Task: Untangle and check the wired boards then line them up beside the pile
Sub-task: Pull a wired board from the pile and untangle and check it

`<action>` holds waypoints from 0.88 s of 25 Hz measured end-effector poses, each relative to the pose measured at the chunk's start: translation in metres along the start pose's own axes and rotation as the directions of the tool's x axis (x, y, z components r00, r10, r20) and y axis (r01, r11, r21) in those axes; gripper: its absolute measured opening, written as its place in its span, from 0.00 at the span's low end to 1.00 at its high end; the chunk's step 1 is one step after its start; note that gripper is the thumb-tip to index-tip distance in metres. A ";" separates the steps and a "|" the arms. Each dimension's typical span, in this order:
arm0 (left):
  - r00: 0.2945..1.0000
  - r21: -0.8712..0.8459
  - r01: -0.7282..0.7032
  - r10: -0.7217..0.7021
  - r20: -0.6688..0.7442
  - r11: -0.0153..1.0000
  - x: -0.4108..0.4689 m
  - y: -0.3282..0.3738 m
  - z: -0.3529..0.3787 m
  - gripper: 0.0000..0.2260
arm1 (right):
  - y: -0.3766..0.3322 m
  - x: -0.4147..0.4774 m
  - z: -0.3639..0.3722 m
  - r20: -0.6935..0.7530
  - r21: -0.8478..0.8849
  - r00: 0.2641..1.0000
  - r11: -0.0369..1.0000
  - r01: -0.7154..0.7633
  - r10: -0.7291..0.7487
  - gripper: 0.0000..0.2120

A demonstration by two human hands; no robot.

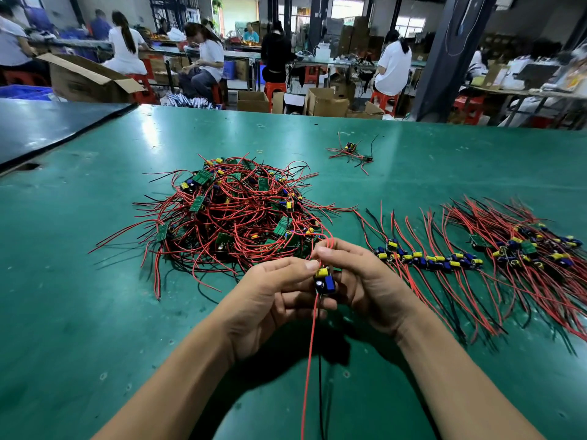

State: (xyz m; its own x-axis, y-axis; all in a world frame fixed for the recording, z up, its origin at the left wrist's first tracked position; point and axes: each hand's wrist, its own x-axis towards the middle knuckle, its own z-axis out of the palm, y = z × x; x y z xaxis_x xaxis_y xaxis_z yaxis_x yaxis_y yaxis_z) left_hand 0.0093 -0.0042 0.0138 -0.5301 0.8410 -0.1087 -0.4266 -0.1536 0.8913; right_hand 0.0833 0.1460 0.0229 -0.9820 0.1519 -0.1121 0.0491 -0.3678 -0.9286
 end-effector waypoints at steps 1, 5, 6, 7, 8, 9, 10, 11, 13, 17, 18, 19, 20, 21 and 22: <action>1.000 -0.014 -0.002 0.001 -0.021 1.000 -0.001 0.001 0.002 0.01 | -0.001 -0.001 -0.003 -0.012 -0.029 1.000 1.000 0.010 -0.011 0.04; 0.998 0.044 0.001 0.001 -0.058 0.999 -0.001 -0.003 0.005 0.06 | -0.002 -0.001 -0.009 0.021 -0.032 1.000 0.999 0.009 -0.009 0.07; 0.998 0.052 0.005 -0.002 -0.063 0.999 -0.001 -0.003 0.006 0.06 | -0.002 -0.002 -0.008 0.048 -0.020 0.999 1.000 0.009 -0.008 0.08; 0.998 0.061 0.006 -0.002 -0.066 0.998 0.000 -0.004 0.007 0.06 | 0.000 -0.002 -0.008 0.062 -0.007 0.998 1.000 0.002 -0.002 0.08; 0.997 0.071 0.013 -0.008 -0.079 0.997 -0.001 -0.004 0.009 0.06 | 0.000 -0.002 -0.007 0.067 -0.004 0.998 1.000 -0.005 0.005 0.09; 0.997 0.081 0.016 -0.009 -0.082 0.997 -0.001 -0.004 0.009 0.07 | 0.001 -0.002 -0.006 0.063 -0.014 0.998 1.000 -0.013 0.013 0.11; 0.996 0.097 0.018 -0.009 -0.093 0.995 -0.001 -0.005 0.009 0.07 | 0.002 -0.003 -0.005 0.062 -0.032 0.998 0.999 -0.021 0.023 0.12; 0.995 0.120 0.016 -0.004 -0.102 0.993 -0.001 -0.006 0.009 0.06 | 0.003 -0.003 -0.005 0.063 -0.054 0.998 0.998 -0.028 0.031 0.14; 0.992 0.175 0.007 0.015 -0.124 0.985 0.000 -0.008 0.011 0.06 | 0.005 -0.003 -0.005 0.082 -0.083 0.995 0.996 -0.044 0.050 0.15; 0.984 0.193 -0.066 0.096 -0.151 0.979 -0.001 -0.009 0.017 0.07 | 0.005 -0.001 -0.006 0.058 -0.085 0.997 0.995 -0.047 0.053 0.14; 0.980 0.191 -0.079 0.112 -0.167 0.978 -0.001 -0.009 0.018 0.08 | 0.005 -0.001 -0.007 0.056 -0.078 0.997 0.996 -0.049 0.053 0.14; 0.975 0.186 -0.088 0.123 -0.184 0.978 -0.001 -0.010 0.018 0.09 | 0.005 0.000 -0.008 0.059 -0.083 0.997 0.995 -0.047 0.052 0.15; 0.971 0.183 -0.092 0.129 -0.202 0.979 -0.001 -0.010 0.018 0.10 | 0.005 0.001 -0.009 0.063 -0.099 0.997 0.994 -0.046 0.053 0.16; 0.967 0.182 -0.095 0.134 -0.217 0.979 -0.001 -0.010 0.017 0.11 | 0.005 0.001 -0.010 0.068 -0.114 0.996 0.992 -0.048 0.056 0.17; 0.963 0.187 -0.095 0.138 -0.232 0.978 0.000 -0.011 0.017 0.10 | 0.004 0.002 -0.012 0.070 -0.124 0.996 0.991 -0.054 0.063 0.19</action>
State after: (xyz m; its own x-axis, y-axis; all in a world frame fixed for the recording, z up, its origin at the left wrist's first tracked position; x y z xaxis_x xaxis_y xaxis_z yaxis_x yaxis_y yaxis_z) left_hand 0.0262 0.0060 0.0115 -0.7396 0.6678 -0.0837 -0.2296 -0.1334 0.9641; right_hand 0.0842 0.1556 0.0145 -0.9873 0.0643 -0.1453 0.1241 -0.2590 -0.9579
